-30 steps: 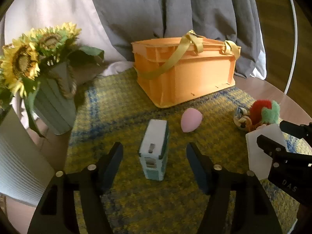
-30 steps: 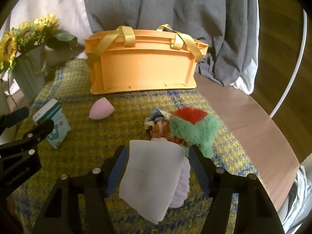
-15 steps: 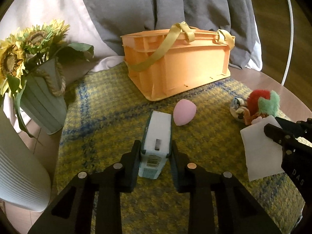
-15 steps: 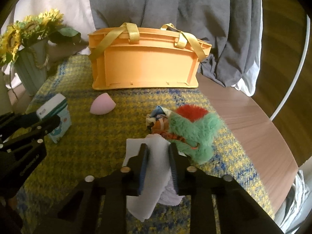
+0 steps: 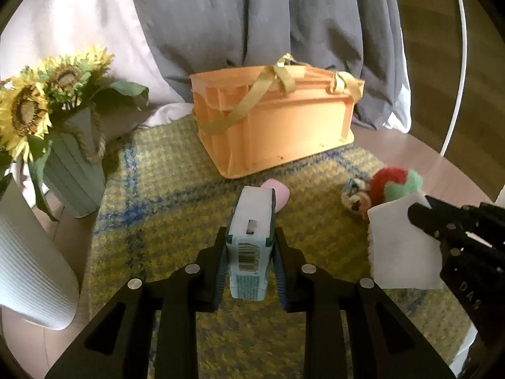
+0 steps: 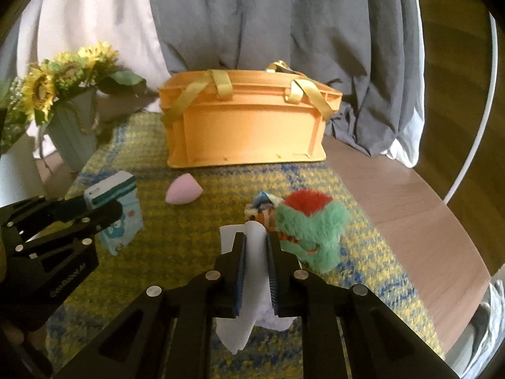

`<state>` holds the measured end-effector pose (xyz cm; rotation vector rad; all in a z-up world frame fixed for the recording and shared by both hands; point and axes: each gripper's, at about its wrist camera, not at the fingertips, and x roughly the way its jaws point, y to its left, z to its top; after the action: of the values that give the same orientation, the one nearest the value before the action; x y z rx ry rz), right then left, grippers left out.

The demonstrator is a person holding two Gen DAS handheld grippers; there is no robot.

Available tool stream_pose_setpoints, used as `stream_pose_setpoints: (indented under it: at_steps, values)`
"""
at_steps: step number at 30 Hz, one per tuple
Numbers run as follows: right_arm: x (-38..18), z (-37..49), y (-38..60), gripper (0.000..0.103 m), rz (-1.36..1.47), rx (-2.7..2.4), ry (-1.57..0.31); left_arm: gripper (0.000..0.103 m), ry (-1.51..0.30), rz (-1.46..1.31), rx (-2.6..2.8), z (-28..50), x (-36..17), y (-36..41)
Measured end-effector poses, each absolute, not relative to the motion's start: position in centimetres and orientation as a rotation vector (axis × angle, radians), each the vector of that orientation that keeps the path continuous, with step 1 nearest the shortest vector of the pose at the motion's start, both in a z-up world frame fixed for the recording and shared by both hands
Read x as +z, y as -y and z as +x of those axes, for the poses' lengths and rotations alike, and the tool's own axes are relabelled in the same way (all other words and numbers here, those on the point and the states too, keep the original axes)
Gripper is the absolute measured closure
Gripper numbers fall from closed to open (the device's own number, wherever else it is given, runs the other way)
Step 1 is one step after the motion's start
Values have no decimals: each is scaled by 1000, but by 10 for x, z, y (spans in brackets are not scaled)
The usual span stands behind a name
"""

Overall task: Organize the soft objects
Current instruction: 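Grasp the white-teal box with the left tool while the right tool grasps the white cloth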

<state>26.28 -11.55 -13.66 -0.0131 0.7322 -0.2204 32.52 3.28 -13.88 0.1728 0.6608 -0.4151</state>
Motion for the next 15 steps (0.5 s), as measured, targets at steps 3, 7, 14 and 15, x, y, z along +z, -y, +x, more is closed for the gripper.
stream_pose_setpoints:
  at_steps: [3,7,14,15]
  values:
    - [-130,259,118,92,-3,-201,-712,77,-635,168,-405,318,-129,-32]
    - [-121,256,124,93,14,-179,-686,77,-611,158,-390,311,-119,-29]
    - [-105,248,134,93,13,-142,-650,77,-574,127,-355,297,-98,-20]
    - [-103,248,137,93,13,-134,-645,77,-569,125,-351,295,-96,-19]
